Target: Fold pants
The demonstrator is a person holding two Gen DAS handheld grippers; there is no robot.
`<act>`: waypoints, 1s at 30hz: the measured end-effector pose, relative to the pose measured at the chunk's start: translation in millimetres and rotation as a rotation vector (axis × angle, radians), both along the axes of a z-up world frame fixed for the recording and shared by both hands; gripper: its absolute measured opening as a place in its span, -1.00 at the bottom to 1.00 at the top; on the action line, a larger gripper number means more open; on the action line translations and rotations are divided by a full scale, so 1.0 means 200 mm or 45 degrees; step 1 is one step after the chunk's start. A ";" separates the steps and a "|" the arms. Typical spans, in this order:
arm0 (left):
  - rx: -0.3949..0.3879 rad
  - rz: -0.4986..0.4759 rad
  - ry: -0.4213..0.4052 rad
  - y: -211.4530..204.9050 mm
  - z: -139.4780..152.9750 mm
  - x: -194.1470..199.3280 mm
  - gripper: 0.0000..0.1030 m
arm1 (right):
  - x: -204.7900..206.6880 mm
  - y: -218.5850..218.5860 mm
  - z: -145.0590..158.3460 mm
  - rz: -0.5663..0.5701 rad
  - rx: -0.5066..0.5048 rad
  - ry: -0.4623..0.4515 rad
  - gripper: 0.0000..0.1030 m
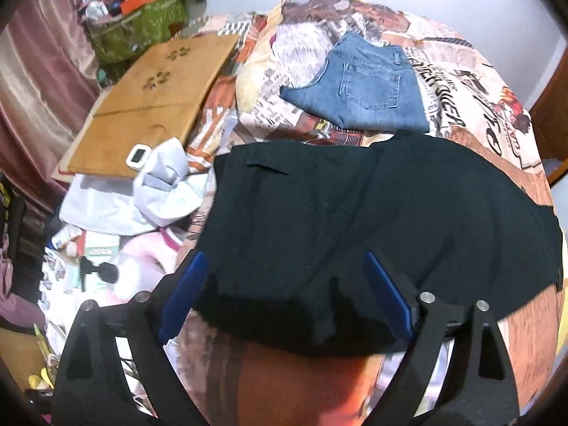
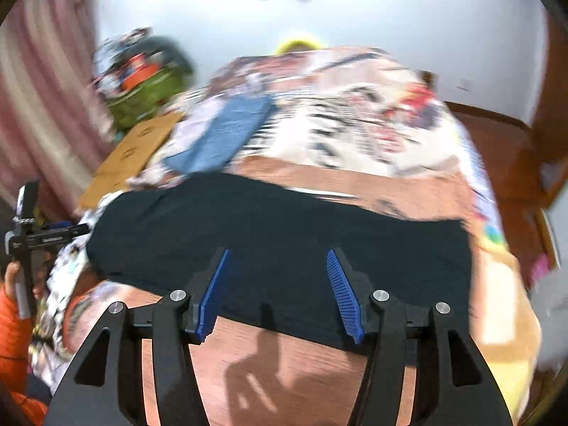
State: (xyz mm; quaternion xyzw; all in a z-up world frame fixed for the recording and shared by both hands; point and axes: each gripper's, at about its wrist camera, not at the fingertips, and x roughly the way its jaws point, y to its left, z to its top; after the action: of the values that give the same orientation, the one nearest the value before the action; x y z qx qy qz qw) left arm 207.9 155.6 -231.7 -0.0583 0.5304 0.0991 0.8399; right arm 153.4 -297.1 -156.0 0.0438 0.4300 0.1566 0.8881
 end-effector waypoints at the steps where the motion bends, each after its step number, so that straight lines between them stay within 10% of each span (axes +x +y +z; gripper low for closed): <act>1: -0.015 0.009 0.019 0.00 -0.03 0.03 0.75 | -0.01 -0.07 -0.01 -0.052 0.003 0.014 0.02; 12: 0.001 -0.036 0.266 -0.16 -0.36 0.20 0.81 | -0.17 -0.63 -0.30 -0.536 0.071 0.209 0.02; 25: 0.011 0.031 0.265 -0.17 -0.41 0.21 1.00 | -0.06 -0.65 -0.47 -0.509 0.100 0.242 0.02; 30: 0.022 0.032 0.264 -0.18 -0.41 0.21 1.00 | -0.04 -0.63 -0.50 -0.489 -0.001 0.264 -0.39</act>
State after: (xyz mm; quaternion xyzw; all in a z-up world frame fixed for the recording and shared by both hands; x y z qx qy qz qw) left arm 250.6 120.0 -313.6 -0.0471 0.6129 0.1196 0.7796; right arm 145.6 -422.6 -255.8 0.1403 0.5030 -0.0210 0.8526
